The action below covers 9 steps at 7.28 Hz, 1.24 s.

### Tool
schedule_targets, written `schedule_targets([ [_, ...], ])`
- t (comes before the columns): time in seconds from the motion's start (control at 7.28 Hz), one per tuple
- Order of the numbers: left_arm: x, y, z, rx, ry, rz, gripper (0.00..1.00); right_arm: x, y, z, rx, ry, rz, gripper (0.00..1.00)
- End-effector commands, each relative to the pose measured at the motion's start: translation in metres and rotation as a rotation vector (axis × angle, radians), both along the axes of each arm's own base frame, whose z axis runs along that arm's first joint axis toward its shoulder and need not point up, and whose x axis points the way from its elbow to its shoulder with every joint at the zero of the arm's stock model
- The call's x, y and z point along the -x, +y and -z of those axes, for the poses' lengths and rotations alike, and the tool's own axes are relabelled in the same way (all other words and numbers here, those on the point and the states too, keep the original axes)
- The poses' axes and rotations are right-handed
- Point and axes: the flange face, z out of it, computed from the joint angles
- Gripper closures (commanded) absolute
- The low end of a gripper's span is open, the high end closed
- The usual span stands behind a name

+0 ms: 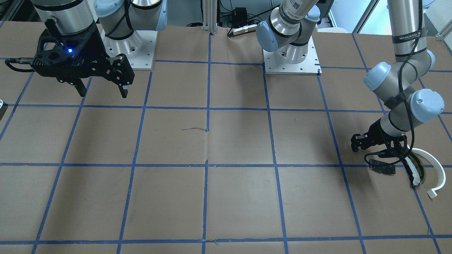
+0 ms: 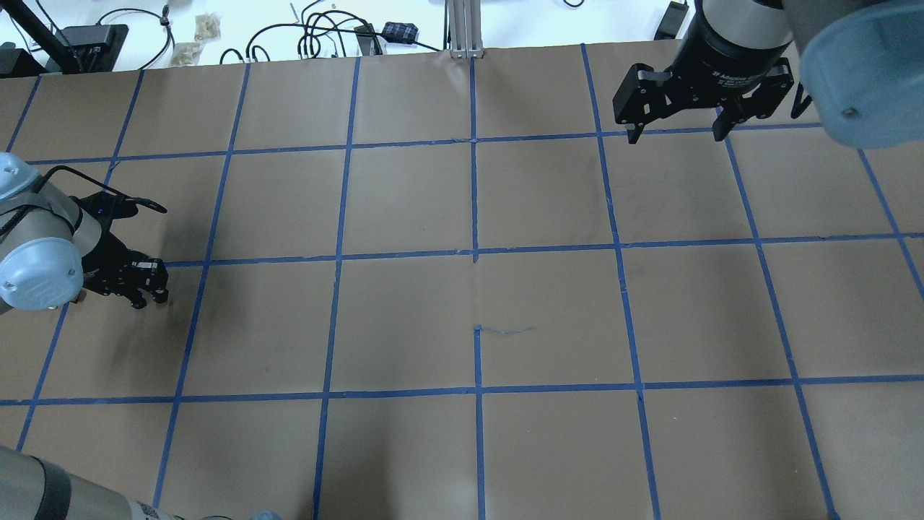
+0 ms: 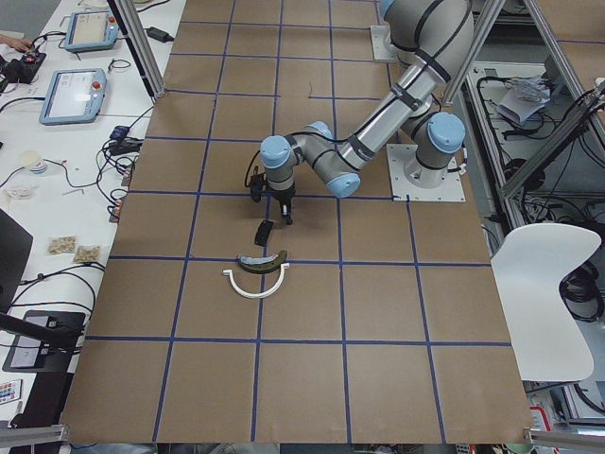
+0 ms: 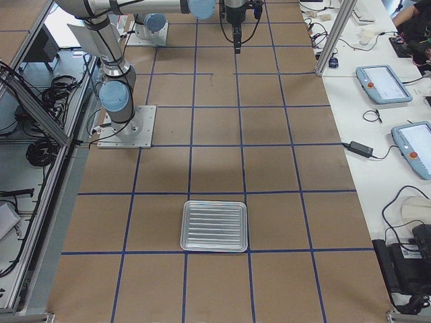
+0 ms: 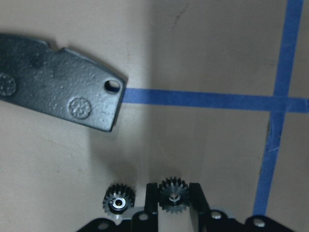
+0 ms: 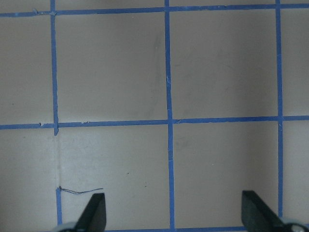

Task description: Place bearing gear from tray to pile

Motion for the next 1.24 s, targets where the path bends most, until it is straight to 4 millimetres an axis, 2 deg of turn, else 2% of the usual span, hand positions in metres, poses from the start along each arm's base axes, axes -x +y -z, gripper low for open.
schedule_targets([
  [0.0,0.007,-0.006,-0.013,0.015,-0.027,0.016,0.14,0.000,0.000,0.000,-0.001,0.000,-0.001,0.00],
  [0.14,0.027,-0.019,-0.043,0.041,-0.032,0.025,0.10,0.000,0.000,0.001,-0.003,0.000,-0.001,0.00],
  [0.27,0.097,-0.044,-0.083,0.049,-0.056,0.035,0.10,0.000,0.000,0.001,-0.003,0.000,-0.001,0.00],
  [0.41,0.168,-0.057,-0.136,0.018,-0.050,-0.018,0.09,0.000,0.000,0.001,-0.003,0.000,-0.001,0.00],
  [0.55,0.228,-0.057,-0.199,0.004,-0.049,-0.054,0.09,0.000,0.000,0.000,0.000,0.003,-0.010,0.00],
  [0.69,0.277,-0.047,-0.260,0.015,-0.033,-0.004,0.09,0.001,0.000,0.001,-0.003,0.009,-0.008,0.00],
  [0.82,0.322,-0.038,-0.310,0.098,-0.009,0.070,0.07,0.001,0.000,0.001,-0.004,0.007,-0.008,0.00],
  [0.96,0.335,-0.022,-0.323,0.091,-0.007,0.103,0.01,0.000,0.001,0.002,-0.007,0.006,-0.008,0.00],
  [1.1,0.315,-0.013,-0.320,0.054,-0.008,0.091,0.01,0.000,0.001,0.001,-0.007,0.006,-0.008,0.00],
])
